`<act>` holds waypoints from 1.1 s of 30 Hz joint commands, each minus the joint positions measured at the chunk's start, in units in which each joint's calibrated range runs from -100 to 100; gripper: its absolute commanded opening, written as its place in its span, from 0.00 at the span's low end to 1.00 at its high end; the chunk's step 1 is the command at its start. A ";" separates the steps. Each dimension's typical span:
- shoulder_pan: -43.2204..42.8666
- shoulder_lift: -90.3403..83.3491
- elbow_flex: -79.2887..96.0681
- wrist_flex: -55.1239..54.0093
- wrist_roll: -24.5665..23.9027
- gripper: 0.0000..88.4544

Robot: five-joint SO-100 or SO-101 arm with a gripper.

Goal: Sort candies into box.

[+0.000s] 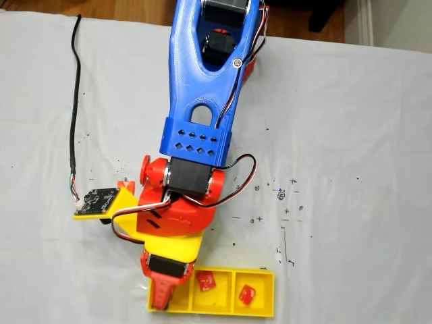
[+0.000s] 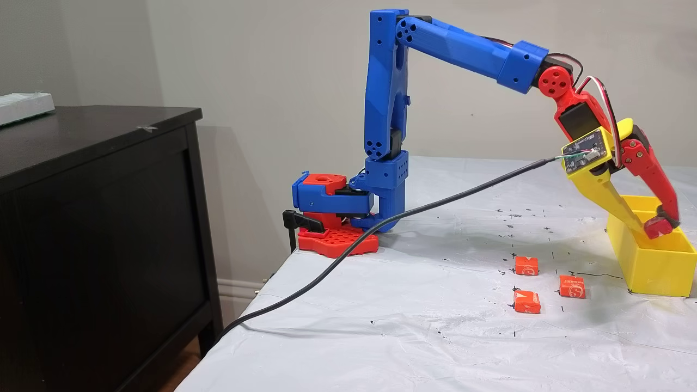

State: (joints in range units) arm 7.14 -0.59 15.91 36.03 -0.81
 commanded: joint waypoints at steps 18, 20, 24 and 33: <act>0.83 -10.86 -6.12 15.18 2.78 0.00; 1.56 -11.37 -8.49 21.23 4.74 0.00; 2.37 -13.06 -8.86 31.63 9.43 0.00; 3.00 -22.90 13.72 21.40 13.28 0.01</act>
State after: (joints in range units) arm 9.33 -17.17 23.87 61.67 11.16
